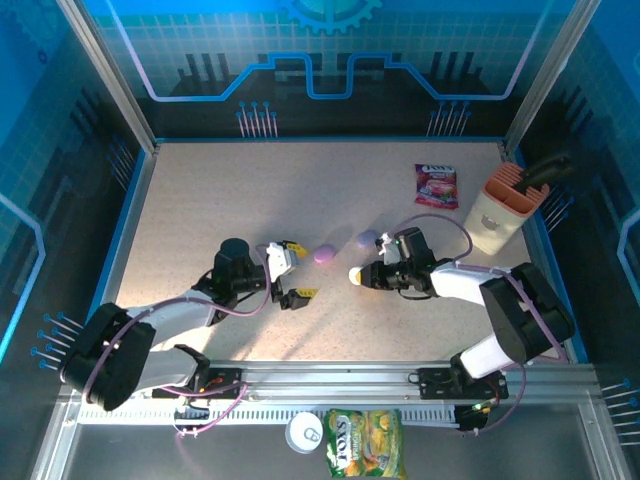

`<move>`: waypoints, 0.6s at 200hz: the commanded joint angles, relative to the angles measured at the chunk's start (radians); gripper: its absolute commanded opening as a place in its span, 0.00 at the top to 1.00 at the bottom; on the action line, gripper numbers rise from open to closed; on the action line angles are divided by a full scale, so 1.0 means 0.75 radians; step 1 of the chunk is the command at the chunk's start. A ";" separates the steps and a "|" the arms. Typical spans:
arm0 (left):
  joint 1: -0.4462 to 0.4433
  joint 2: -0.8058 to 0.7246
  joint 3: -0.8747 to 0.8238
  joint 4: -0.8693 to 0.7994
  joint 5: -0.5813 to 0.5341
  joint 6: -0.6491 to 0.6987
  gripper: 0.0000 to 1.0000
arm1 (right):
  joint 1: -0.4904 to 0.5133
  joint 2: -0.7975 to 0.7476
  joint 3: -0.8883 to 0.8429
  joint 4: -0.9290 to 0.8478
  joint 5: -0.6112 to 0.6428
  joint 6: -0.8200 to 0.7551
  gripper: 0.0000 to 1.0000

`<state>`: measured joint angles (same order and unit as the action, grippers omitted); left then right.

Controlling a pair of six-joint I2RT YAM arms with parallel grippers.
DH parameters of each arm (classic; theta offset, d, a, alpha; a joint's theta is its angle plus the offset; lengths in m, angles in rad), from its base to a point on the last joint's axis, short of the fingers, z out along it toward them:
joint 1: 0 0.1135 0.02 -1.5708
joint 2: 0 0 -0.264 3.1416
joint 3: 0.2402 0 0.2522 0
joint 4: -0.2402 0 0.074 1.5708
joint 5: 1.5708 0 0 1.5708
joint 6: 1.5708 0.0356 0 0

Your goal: Insert wireless bluetooth earbuds into charging case

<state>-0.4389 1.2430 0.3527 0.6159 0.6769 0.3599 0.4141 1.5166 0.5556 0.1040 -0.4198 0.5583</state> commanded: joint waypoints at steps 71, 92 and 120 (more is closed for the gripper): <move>-0.002 -0.145 0.051 -0.208 -0.042 0.015 0.01 | -0.054 -0.081 -0.012 -0.040 0.137 0.000 0.36; 0.011 -0.220 0.084 -0.341 -0.116 0.006 0.01 | -0.079 -0.214 -0.004 -0.119 0.213 -0.054 0.27; 0.019 -0.354 0.103 -0.451 -0.416 0.011 0.01 | -0.108 -0.455 -0.004 -0.209 0.410 -0.181 0.22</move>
<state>-0.4355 1.0542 0.3965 0.3748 0.5617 0.3687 0.3592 1.3060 0.5503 0.0349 -0.2657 0.5209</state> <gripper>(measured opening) 0.992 0.765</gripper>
